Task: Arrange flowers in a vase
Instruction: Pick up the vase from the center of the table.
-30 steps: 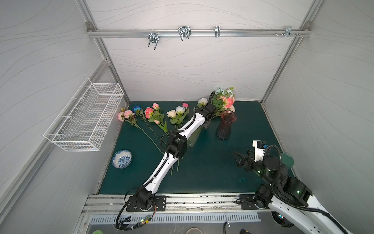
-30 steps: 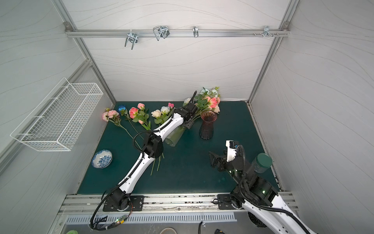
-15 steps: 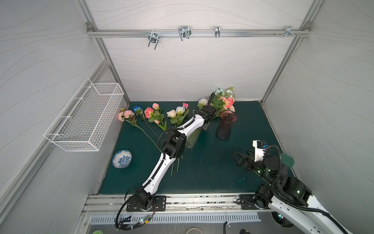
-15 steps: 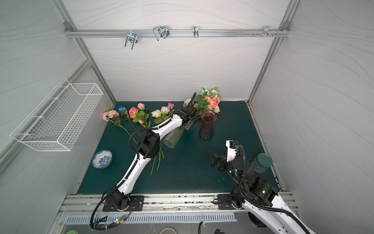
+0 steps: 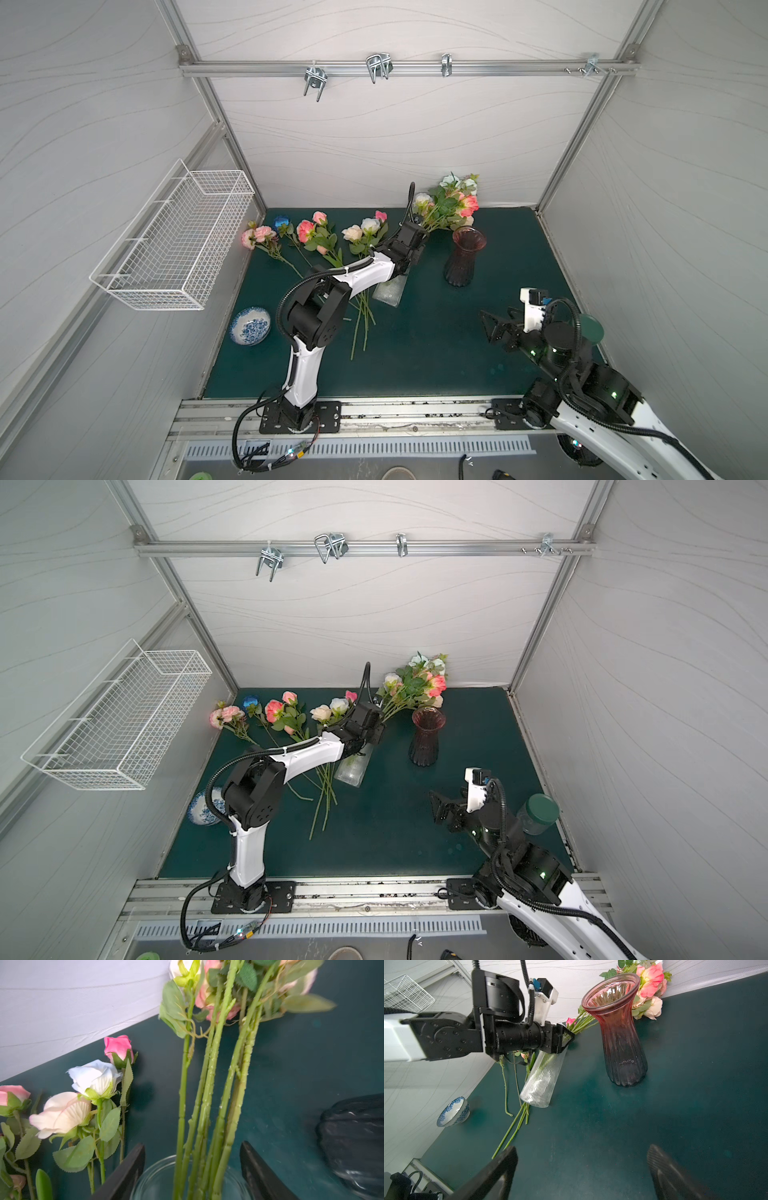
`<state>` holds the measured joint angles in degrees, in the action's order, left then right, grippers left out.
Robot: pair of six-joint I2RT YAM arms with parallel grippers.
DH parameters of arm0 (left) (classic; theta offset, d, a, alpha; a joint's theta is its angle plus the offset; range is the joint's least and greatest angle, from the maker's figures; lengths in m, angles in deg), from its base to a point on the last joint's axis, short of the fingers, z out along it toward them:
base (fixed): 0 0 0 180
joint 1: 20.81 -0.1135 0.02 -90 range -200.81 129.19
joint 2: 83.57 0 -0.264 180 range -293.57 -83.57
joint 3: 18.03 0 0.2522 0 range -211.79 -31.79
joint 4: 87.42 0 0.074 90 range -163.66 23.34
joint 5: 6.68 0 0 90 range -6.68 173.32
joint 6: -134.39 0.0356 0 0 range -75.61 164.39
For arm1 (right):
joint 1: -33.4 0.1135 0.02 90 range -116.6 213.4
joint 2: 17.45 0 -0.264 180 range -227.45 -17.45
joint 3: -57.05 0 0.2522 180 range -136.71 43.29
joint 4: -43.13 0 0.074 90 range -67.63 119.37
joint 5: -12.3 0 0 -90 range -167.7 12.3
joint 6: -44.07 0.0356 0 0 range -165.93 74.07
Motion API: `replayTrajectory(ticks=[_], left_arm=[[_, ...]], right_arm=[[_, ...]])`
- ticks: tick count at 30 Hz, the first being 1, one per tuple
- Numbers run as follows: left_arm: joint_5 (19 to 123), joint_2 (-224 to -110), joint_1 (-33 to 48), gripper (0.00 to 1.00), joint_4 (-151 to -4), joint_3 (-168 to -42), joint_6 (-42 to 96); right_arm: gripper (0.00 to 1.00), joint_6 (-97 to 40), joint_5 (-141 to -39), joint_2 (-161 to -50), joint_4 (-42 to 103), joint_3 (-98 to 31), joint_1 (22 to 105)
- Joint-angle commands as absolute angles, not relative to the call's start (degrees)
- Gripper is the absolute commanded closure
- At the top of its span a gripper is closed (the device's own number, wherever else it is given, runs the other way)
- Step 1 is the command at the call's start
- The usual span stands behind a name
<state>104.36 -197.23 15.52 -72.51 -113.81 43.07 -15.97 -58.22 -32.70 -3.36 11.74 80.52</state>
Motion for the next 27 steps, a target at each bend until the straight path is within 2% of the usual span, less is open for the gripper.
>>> replayTrajectory(ticks=[1, 10, 18, 27], left_arm=[[105.8, -191.6, 15.6, 1.0, -92.6, -111.2, 40.2], [107.8, -181.9, 15.8, 1.0, -110.6, -96.4, 36.8], [108.8, -175.5, 18.5, 1.0, -125.8, -89.3, 39.0], [116.0, -181.4, 24.2, 1.0, -154.4, -83.3, 49.1]], right_arm=[[0.01, -16.7, -57.4, -31.9, -4.1, 10.8, 80.3], [0.01, -16.7, -57.7, -31.4, -3.5, 10.8, 80.3], [0.01, -16.6, -58.2, -31.5, -3.2, 10.9, 80.3], [0.01, -17.8, -58.5, -34.8, -1.4, 9.9, 80.3]])
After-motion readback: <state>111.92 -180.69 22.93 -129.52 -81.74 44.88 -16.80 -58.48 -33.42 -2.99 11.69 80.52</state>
